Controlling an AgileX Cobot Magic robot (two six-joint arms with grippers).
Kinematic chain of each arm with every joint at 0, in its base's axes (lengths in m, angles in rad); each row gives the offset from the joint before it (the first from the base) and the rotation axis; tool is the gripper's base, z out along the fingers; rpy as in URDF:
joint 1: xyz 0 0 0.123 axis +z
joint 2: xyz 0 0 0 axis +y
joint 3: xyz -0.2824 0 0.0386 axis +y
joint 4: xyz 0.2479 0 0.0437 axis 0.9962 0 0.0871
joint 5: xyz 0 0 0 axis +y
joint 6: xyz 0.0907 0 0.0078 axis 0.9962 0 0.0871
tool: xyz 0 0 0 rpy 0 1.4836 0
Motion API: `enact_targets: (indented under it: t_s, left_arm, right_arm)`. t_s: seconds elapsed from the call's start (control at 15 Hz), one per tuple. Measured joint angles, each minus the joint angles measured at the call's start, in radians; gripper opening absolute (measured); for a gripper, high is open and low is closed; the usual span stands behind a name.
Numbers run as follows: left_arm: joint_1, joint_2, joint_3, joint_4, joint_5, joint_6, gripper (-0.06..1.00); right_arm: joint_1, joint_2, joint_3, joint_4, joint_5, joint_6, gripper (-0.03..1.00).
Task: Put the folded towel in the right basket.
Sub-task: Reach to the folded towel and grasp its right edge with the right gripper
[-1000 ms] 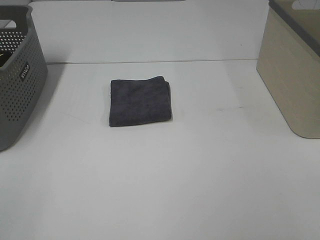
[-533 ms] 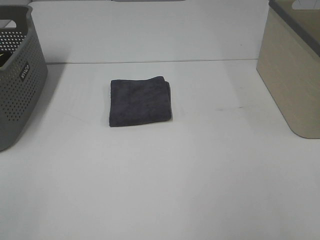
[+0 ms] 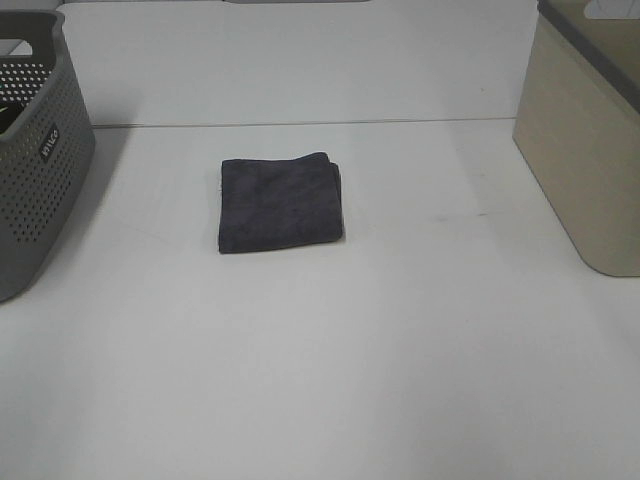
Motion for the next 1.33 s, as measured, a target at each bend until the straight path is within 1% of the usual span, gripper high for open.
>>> enact_targets:
  t_s: [0.13,0.2,0.27,0.47,0.67,0.8,0.93,1.07,1.13,1.33]
  left_arm:
    - [0.000,0.000,0.000,0.000,0.000,0.000,0.99]
    - [0.000,0.000,0.000,0.000,0.000,0.000,0.99]
    - [0.000,0.000,0.000,0.000,0.000,0.000,0.99]
    - [0.000,0.000,0.000,0.000,0.000,0.000,0.99]
    - [0.000,0.000,0.000,0.000,0.000,0.000,0.99]
    - [0.000,0.000,0.000,0.000,0.000,0.000,0.99]
    - [0.000,0.000,0.000,0.000,0.000,0.000,0.99]
    - [0.000,0.000,0.000,0.000,0.000,0.000,0.99]
    - [0.000,0.000,0.000,0.000,0.000,0.000,0.99]
    - [0.000,0.000,0.000,0.000,0.000,0.000,0.99]
  right_arm:
    - [0.001,0.145,-0.121,0.048,0.025,-0.039,0.76]
    - [0.005,0.174,-0.153,0.053,0.028,-0.043,0.76]
    - [0.034,0.244,-0.214,0.047,0.035,-0.045,0.75]
    - [0.181,0.434,-0.354,0.021,0.058,-0.045,0.74]
    - [0.275,0.608,-0.450,0.040,0.060,-0.043,0.74]
    - [0.286,0.737,-0.503,0.092,0.102,-0.043,0.74]
    - [0.286,0.838,-0.537,0.134,0.111,-0.042,0.74]
    - [0.286,0.937,-0.591,0.191,0.119,-0.042,0.74]
    - [0.286,0.985,-0.627,0.204,0.129,-0.042,0.74]
    - [0.286,1.121,-0.754,0.241,0.209,-0.042,0.74]
